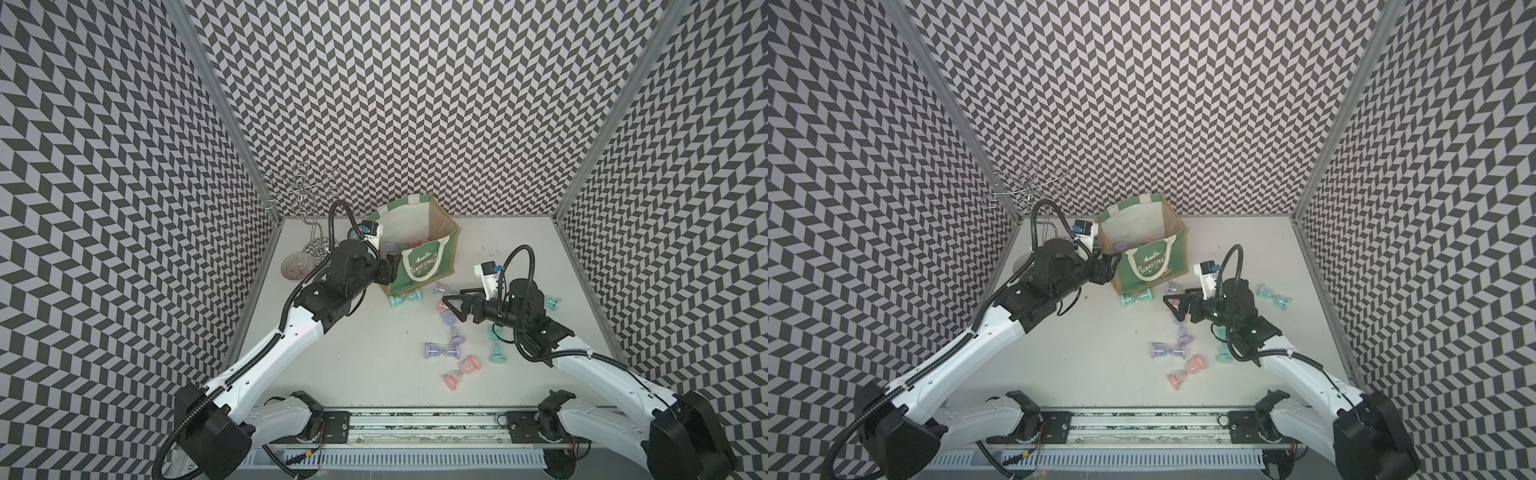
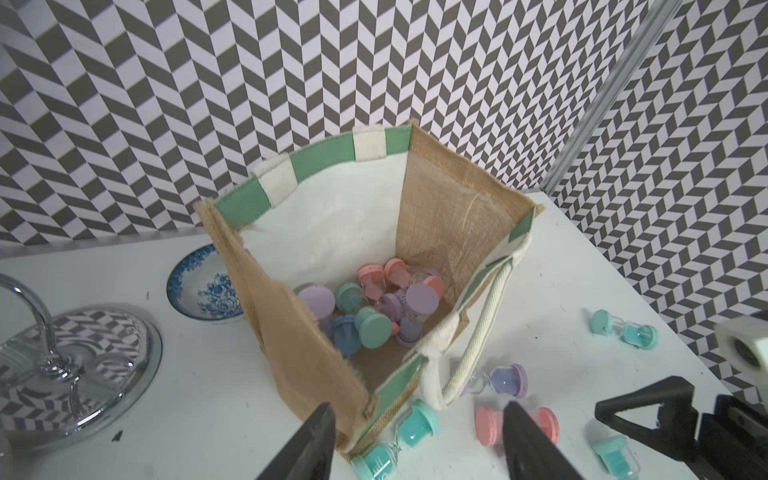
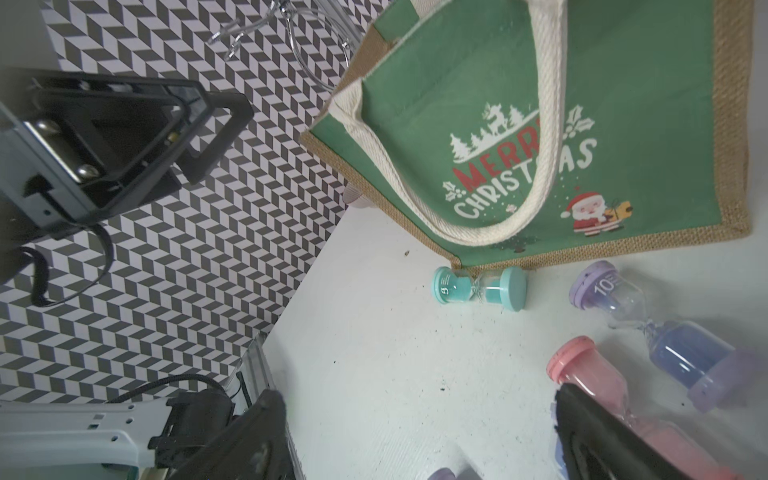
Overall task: Put the hourglass into the canvas bag
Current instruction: Pick up the hourglass from the center of the board.
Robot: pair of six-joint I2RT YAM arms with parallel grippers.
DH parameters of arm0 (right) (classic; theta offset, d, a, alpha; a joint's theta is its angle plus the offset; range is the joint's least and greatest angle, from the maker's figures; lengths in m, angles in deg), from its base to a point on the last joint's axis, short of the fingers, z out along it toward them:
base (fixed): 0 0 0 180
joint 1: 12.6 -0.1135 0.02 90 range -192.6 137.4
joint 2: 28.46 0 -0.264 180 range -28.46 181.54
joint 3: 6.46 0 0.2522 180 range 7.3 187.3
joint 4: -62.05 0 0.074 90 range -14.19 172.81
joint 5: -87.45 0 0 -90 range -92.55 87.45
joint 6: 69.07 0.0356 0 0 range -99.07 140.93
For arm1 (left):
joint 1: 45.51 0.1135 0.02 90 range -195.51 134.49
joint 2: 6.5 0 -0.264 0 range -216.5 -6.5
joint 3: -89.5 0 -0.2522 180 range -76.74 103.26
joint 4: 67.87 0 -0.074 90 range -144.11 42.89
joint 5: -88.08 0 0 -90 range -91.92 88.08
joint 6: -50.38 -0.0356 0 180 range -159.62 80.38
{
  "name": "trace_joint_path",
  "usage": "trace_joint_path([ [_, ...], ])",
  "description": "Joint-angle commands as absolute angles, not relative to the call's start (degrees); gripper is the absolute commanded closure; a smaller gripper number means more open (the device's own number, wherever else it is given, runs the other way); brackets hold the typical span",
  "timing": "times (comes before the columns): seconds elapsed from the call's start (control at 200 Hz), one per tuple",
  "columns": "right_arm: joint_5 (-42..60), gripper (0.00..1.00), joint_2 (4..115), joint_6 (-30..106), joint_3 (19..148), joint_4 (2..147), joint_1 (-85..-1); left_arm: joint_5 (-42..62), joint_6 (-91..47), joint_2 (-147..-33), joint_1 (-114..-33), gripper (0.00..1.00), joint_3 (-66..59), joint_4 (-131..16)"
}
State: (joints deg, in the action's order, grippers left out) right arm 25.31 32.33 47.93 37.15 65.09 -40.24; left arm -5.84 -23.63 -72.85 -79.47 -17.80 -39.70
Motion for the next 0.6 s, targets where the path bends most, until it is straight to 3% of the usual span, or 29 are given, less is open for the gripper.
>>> trace_joint_path([
  [0.0,26.44,0.01,32.21,47.62,35.06,62.0,-40.76,-8.09,-19.16,-71.34,-80.45,0.36,-21.76,-41.53],
  [0.33,26.68,0.01,34.74,47.77,32.54,57.31,-41.7,-6.83,-15.06,-72.61,-81.14,0.37,-34.1,-49.23],
  [0.596,26.4,0.01,35.94,48.13,32.31,55.9,-41.75,-8.24,-12.14,-80.99,-81.15,0.37,-37.61,-56.9],
])
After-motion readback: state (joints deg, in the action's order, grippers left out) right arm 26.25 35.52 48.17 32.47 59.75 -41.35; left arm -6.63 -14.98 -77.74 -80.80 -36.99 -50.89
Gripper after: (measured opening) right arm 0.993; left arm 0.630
